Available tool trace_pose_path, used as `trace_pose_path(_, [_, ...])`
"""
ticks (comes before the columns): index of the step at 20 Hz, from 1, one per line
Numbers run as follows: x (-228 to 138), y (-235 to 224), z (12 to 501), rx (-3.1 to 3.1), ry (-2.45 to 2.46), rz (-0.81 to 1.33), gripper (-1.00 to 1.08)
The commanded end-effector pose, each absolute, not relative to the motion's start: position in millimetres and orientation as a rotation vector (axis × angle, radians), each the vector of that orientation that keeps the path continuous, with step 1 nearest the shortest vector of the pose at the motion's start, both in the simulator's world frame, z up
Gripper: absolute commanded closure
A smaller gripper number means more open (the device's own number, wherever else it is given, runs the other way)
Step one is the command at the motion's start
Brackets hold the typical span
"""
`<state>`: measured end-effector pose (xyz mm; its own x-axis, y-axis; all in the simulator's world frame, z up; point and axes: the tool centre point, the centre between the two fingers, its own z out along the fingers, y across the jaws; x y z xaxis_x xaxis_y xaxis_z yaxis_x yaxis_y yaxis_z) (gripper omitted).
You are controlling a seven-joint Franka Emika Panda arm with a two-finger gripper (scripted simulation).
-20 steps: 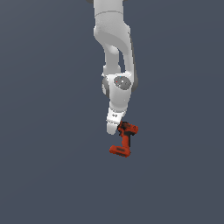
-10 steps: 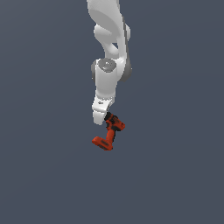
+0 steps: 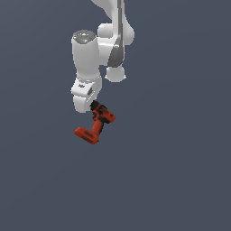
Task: Pick up the object and move it to a goal position.
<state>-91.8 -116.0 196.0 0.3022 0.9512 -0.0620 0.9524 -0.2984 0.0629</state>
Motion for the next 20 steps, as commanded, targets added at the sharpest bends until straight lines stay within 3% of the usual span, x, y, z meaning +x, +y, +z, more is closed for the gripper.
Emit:
trace_pose_path(1, [-95.6,-136.2,222.2,2.458,1.803,-0.009,1.08])
trace_pose_path(11, [-111.5,-202.1,294.6,2.459,1.802,-0.009,1.08])
trace_pose_path(20, [-114.8,-225.2,318.3,2.459,1.800,-0.013,1.08])
